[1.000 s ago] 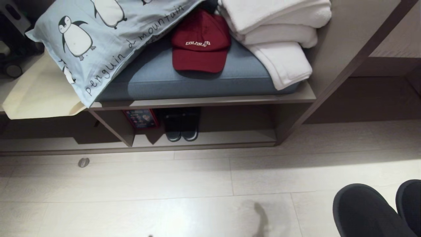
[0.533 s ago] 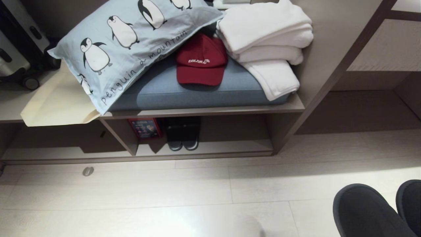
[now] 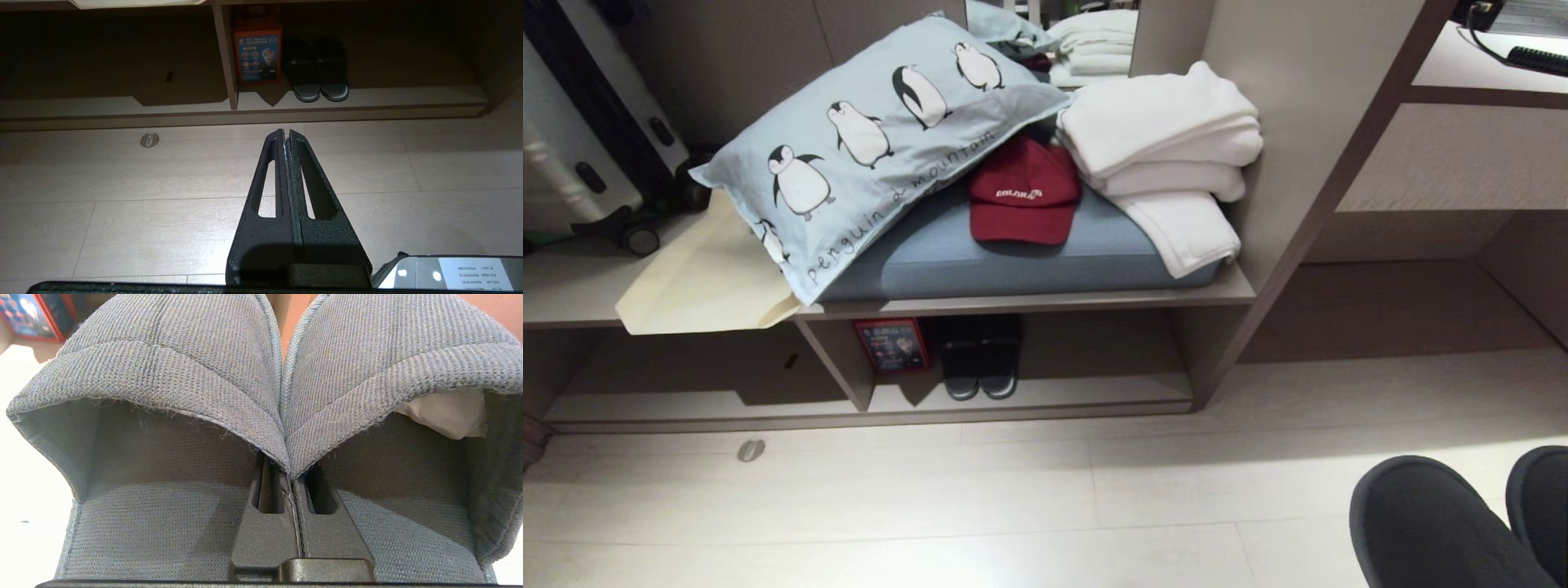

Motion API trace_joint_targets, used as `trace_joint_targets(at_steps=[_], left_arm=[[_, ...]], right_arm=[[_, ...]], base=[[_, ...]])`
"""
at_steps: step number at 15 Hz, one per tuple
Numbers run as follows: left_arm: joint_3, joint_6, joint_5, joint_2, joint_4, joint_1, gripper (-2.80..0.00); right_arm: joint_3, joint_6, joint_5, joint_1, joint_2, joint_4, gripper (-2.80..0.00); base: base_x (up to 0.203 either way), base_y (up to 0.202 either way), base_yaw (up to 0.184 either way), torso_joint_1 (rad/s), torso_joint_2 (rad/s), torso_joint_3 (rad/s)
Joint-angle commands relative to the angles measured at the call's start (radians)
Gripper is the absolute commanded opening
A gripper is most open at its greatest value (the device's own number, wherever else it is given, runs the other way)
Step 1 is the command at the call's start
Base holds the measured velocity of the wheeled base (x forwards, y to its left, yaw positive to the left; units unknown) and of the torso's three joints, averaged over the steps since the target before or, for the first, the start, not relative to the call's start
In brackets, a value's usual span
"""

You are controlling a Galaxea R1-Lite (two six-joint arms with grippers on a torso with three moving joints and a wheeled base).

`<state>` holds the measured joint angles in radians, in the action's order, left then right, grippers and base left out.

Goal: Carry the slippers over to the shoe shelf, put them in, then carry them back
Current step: Place the slippers on the floor

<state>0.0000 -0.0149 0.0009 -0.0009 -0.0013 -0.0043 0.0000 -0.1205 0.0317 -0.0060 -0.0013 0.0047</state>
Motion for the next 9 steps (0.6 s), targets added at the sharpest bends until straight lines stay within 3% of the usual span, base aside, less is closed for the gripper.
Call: trace_joint_targets(at_steps=[1, 9], left_arm=[[0.002, 0.0, 0.001, 0.001, 0.0, 0.001, -2.8], [0.002, 0.0, 0.001, 0.001, 0.0, 0.0, -2.8]], right_arm=[[0.0, -0.001, 0.001, 0.0, 0.001, 0.0, -2.8], [0.0, -0.001, 0.001, 0.0, 0.001, 0.0, -2.8]], base=[[0.0, 0.0, 0.0, 0.002, 0.0, 0.204], [0.0, 0.0, 0.0, 0.001, 0.0, 0.204]])
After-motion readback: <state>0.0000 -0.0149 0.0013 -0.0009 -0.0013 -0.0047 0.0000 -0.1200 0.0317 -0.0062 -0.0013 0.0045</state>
